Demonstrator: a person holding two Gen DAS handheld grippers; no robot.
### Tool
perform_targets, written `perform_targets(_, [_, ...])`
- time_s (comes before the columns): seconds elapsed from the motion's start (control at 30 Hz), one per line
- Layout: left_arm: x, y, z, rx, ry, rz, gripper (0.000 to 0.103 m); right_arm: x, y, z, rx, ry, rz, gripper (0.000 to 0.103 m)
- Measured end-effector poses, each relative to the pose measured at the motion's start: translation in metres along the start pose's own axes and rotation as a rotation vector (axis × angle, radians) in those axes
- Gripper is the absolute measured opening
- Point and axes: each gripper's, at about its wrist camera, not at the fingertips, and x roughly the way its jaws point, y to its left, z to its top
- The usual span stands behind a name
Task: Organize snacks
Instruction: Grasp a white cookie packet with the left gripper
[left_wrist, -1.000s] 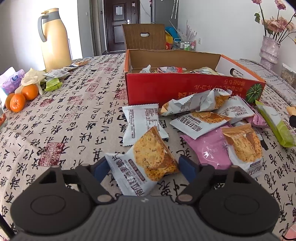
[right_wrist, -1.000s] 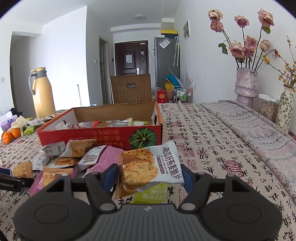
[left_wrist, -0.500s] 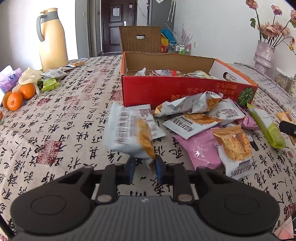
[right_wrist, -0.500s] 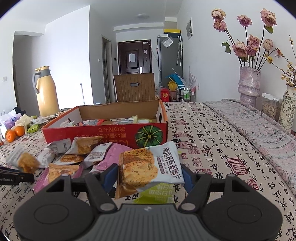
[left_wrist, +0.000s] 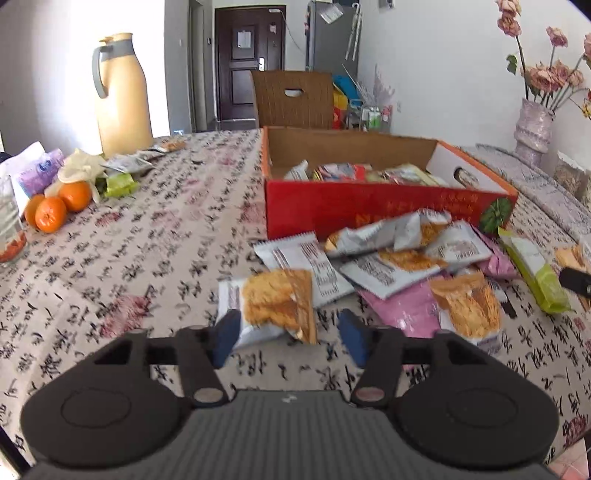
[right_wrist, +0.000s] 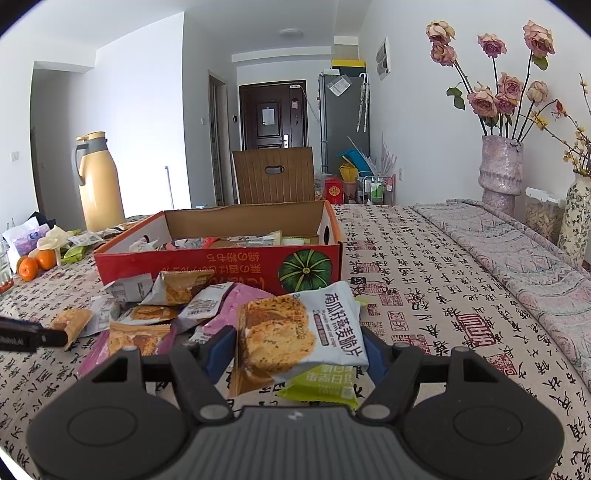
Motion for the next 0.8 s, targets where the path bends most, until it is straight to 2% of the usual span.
perform_targets(0.1, [0.008,0.001,0.009,0.000,0.003,0.036,0.082,0.001,0.000,0.000,-0.001,0.003,0.001,0.070])
perform_targets(0.3, [0.041,0.008,0.020,-0.040,0.083,0.079,0.082,0.005,0.000,-0.001,0.000,0.012,0.002,0.070])
perform_targets(0.43, [0.056,0.012,0.020,-0.080,0.134,0.069,0.075,0.008,-0.001,-0.002,0.002,0.017,-0.001,0.070])
perform_targets(0.5, [0.055,0.013,0.019,-0.083,0.132,0.067,0.069,0.009,-0.001,-0.002,0.003,0.020,0.000,0.070])
perform_targets(0.7, [0.050,0.015,0.017,-0.092,0.117,0.063,0.060,0.011,0.000,-0.003,0.002,0.024,0.008,0.070])
perform_targets(0.8, [0.045,0.015,0.017,-0.091,0.102,0.066,0.059,0.011,0.001,-0.003,0.001,0.024,0.010,0.070])
